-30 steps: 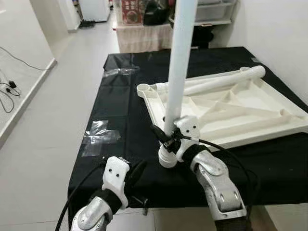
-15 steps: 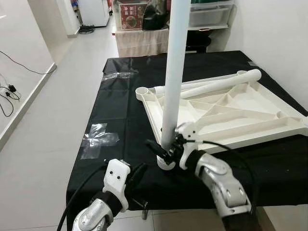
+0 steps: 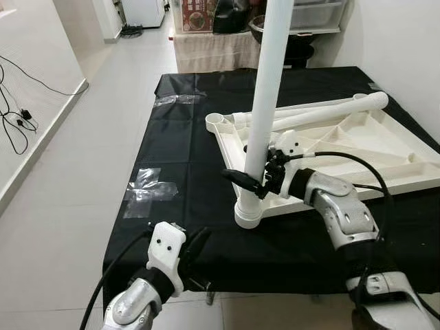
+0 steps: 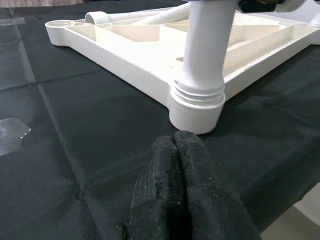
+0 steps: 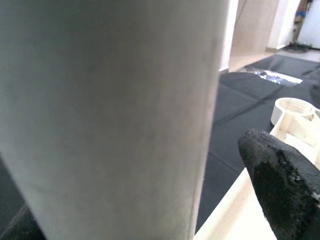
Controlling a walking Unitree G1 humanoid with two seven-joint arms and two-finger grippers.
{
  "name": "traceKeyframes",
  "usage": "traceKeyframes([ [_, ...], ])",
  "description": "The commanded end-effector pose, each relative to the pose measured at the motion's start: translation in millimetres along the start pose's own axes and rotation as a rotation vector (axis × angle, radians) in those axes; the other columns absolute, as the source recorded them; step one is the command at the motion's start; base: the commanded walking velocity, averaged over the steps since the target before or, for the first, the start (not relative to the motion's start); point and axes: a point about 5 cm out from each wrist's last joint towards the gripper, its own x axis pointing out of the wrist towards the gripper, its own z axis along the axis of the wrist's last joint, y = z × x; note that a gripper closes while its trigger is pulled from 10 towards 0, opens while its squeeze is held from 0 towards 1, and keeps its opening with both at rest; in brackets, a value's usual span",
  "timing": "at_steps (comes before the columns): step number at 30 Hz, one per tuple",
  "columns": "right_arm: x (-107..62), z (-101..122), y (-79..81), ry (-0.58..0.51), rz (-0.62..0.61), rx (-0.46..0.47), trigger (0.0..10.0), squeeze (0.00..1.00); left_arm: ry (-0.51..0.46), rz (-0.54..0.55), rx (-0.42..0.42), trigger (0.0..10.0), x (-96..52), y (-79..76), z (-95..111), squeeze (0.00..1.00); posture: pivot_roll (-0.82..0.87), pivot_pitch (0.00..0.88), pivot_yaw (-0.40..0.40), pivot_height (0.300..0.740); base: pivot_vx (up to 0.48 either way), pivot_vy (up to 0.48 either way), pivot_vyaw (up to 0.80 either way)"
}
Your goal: Building children table
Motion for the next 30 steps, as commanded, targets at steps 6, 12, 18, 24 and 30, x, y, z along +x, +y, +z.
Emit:
traceKeyframes([
  [6,-8.1,13.1,-31.4,-0.107,-0.248,0.061,10.0,0.0,0.004,0.005,0.015,10.0,-3.8,-0.6,1.0,0.0,0.09,0.122,0.014,0.74,0.0,0.0,0.0],
  [12,-9.2,13.2,-28.4,-0.18,-0.063,0.148,10.0,0.0,0.005,0.008,0.014,10.0,-3.4,-1.4,0.8,0.0,0.09,0.121,0.012,0.74,0.0,0.0,0.0],
  [18,-17.7,1.8,-17.2,-0.248,0.143,0.245,10.0,0.0,0.004,0.01,0.016,10.0,-3.2,-1.6,1.2,0.0,0.1,0.121,0.014,0.74,0.0,0.0,0.0],
  [24,-20.8,0.6,-10.8,-0.174,0.246,0.138,10.0,0.0,0.006,0.01,0.019,10.0,-4.1,0.0,2.0,0.0,0.1,0.121,0.022,0.74,0.0,0.0,0.0],
  [30,-26.4,2.5,-14.9,-0.112,0.283,0.038,1.9,0.0,0.007,0.01,0.02,10.0,-4.6,1.0,2.7,0.0,0.09,0.12,0.025,0.74,0.0,0.0,0.0],
])
